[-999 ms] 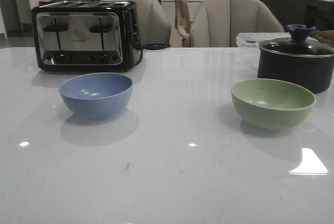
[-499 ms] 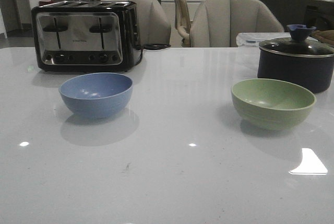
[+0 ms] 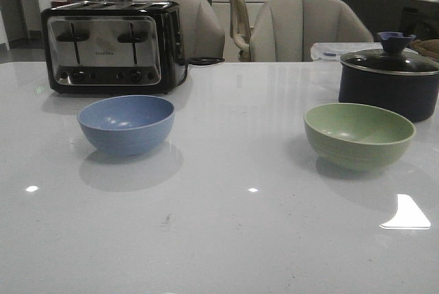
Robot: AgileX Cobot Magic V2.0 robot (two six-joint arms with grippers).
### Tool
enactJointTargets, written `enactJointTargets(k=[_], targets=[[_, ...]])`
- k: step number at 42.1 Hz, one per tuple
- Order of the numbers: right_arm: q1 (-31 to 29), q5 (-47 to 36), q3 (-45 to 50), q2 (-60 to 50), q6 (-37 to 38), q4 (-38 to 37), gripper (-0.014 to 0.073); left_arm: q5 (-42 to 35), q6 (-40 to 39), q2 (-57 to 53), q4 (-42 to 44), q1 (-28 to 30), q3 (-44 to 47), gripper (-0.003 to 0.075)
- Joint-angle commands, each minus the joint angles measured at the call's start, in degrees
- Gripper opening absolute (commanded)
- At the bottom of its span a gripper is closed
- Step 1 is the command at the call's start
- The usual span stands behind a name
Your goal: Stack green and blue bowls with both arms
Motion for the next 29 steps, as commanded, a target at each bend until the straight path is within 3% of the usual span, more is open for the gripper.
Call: enactJointTargets(k=[1, 7, 20, 25, 29], targets=[[-0.3, -1.9, -6.6, -1.2, -0.1, 0.0, 0.0034, -6.0, -0.5, -1.1, -0.1, -0.2, -5.5, 0.0102], [-0.3, 3.7, -17.2, -0.4, -0.1, -0.1, 0.0034, -4.2, -0.5, 0.1, -0.1, -0.2, -15.5, 0.0102], [-0.3, 19.5, -39.4, 13.7, -0.1, -0.1, 0.0034, 17.5, -0.5, 12.7, -0.1, -0.2, -40.9, 0.0102], [-0.3, 27.0, -43.4, 19.8, -0.1, -0.1, 0.0034, 26.1, -0.5, 17.7, -1.6, -0.2, -45.5, 0.0102], [-0.3, 31.0, -43.5, 24.2, -0.1, -0.1, 0.0034, 28.4, -0.5, 20.3, -3.3, -0.2, -45.6, 0.0102]])
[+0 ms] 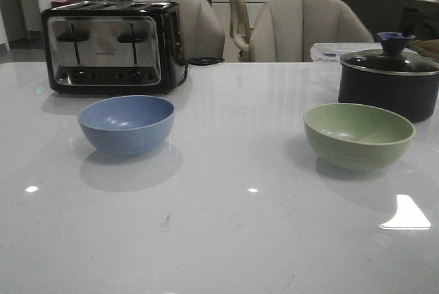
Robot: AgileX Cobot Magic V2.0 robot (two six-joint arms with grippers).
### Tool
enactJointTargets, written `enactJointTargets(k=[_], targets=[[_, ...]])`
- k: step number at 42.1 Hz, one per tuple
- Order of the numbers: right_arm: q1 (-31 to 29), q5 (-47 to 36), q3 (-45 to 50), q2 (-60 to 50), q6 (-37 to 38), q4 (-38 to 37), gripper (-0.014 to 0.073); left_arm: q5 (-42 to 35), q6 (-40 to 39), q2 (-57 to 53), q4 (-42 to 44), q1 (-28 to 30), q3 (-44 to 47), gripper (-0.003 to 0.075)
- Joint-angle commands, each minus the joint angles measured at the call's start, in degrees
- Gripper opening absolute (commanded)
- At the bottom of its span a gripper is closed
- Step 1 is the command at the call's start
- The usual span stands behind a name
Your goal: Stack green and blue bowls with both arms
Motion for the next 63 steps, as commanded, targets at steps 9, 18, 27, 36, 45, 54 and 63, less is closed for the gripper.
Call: enactJointTargets(k=[9, 18, 27, 36, 45, 54, 63], targets=[[-0.3, 3.8, -0.7, 12.5, -0.1, -0.1, 0.0034, 5.7, -0.5, 7.3, -2.4, -0.2, -0.6, 0.0102], [-0.3, 4.8, -0.5, 19.8, -0.1, -0.1, 0.0034, 5.2, -0.5, 9.6, -2.3, -0.2, 2.3, 0.0102], [-0.3, 4.7, -0.5, 22.7, -0.1, -0.1, 0.0227, 5.3, -0.5, 10.6, -1.2, -0.2, 3.4, 0.0314], [-0.3, 4.4, -0.5, 22.7, -0.1, -0.1, 0.0555, 5.3, -0.5, 10.6, -0.9, -0.2, 3.4, 0.0565], [-0.3, 4.4, -0.5, 22.7, -0.1, -0.1, 0.0558, 5.3, -0.5, 10.6, -0.9, -0.2, 3.4, 0.0564], [-0.3, 4.6, -0.5, 22.7, -0.1, -0.1, 0.0558, 5.3, -0.4, 10.6, -0.9, -0.2, 3.4, 0.0564], [-0.3, 3.0, -1.5, 24.5, 0.3, 2.3, 0.0558, 5.2, 0.5, 10.6, -0.9, -2.0, 3.4, 0.0564]])
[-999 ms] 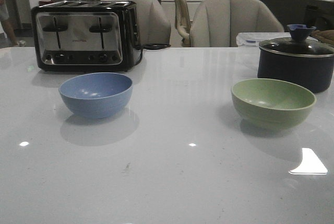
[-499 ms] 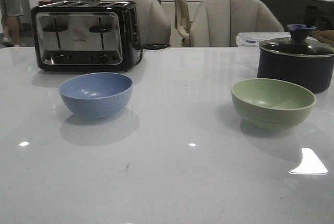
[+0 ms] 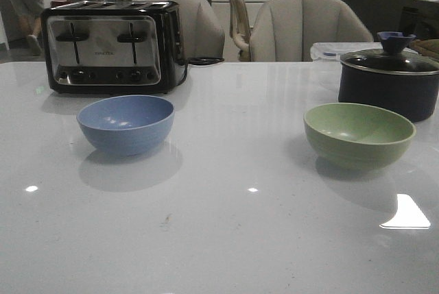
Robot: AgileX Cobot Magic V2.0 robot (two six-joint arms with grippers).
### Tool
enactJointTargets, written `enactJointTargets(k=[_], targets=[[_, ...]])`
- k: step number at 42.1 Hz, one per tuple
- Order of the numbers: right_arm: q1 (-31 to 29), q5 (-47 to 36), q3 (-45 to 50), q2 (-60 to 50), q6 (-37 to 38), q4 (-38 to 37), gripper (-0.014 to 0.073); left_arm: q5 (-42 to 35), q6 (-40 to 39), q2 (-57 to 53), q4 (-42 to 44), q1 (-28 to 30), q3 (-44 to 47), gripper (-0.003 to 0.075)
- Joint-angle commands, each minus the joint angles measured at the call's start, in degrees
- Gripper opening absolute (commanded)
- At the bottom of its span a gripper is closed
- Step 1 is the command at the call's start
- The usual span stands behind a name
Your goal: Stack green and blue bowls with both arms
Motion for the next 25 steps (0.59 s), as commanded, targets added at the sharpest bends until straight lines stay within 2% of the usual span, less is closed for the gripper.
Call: enactJointTargets(k=[1, 15, 25], targets=[[-0.3, -4.7, -3.0, 2.2, 0.5, 1.4, 0.0558, -4.4, 0.2, 0.6, -0.2, -2.3, -1.6, 0.0564], [-0.3, -3.9, -13.2, 21.2, 1.3, 1.7, 0.0558, -4.4, 0.2, 0.6, -0.3, -14.7, -1.6, 0.0564], [-0.3, -6.5, -19.7, 36.9, 1.3, 1.7, 0.0558, -4.4, 0.2, 0.6, -0.5, -15.9, -1.6, 0.0564]])
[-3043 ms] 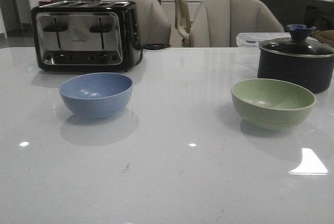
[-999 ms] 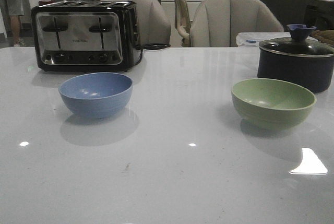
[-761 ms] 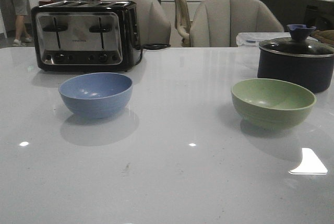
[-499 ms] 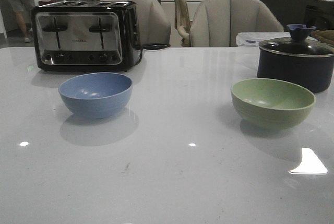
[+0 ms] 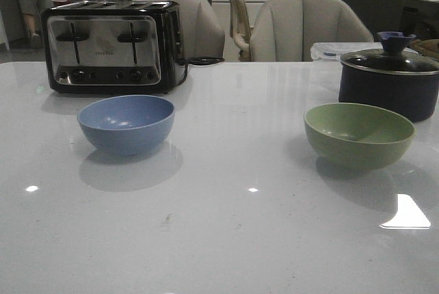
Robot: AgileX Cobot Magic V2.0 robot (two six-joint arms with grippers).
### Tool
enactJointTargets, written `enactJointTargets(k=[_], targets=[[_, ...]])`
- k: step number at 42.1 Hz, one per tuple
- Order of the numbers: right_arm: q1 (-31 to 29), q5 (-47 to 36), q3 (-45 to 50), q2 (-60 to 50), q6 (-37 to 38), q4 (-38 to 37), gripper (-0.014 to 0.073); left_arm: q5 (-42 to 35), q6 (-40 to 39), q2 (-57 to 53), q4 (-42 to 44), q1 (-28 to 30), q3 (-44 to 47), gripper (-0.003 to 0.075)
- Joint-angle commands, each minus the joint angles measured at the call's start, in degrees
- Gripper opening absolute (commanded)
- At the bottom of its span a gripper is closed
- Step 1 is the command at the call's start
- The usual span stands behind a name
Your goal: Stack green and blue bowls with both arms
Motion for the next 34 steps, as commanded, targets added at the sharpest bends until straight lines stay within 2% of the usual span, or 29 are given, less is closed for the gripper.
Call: enactJointTargets(k=[1, 12, 20, 24, 30, 34], targets=[[-0.3, -4.8, -4.1, 4.1, 0.0, 0.8, 0.0558, -4.4, 0.2, 0.6, -0.5, -0.5, -1.6, 0.0564], [-0.3, -7.1, -10.2, 19.6, 0.0, 2.2, 0.0556, -4.4, 0.2, 0.6, -0.5, -0.5, -1.6, 0.0564], [-0.3, -7.2, -14.2, 26.8, 0.0, 2.9, 0.0542, -4.3, 0.2, 0.6, -0.5, -0.5, -1.6, 0.0564], [-0.3, -7.1, -15.0, 28.4, 0.0, 2.9, 0.0451, -4.3, 0.2, 0.6, -0.5, -0.5, -1.6, 0.0564], [-0.3, -7.4, -15.0, 28.6, 0.0, 2.9, 0.0238, -4.3, 0.2, 0.6, -0.5, -0.5, -1.6, 0.0564], [-0.3, -7.4, -15.0, 28.6, 0.0, 2.9, 0.0159, -4.3, 0.2, 0.6, -0.5, -0.5, -1.6, 0.0564]])
